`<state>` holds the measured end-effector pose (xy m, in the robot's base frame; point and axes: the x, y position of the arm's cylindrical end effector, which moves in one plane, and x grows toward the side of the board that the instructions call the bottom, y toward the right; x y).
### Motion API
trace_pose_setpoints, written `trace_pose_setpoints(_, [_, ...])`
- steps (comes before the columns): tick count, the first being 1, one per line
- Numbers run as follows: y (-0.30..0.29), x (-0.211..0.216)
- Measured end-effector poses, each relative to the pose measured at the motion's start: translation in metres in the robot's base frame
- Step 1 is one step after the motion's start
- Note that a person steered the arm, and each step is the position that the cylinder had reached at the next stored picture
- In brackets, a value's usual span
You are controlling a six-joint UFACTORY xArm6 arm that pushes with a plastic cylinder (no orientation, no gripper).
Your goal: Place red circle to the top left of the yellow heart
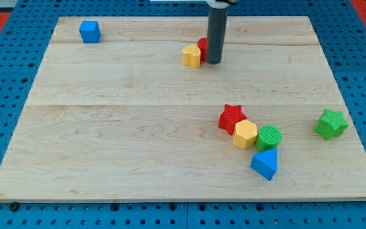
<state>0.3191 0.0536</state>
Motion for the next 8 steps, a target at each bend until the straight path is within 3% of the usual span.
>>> trace_pose_setpoints(2, [-0.029,-0.052])
trace_pose_setpoints(3, [-0.031,-0.047])
trace_pose_setpoints(6, [0.082,-0.065])
trace_pose_setpoints(8, [-0.002,-0.094])
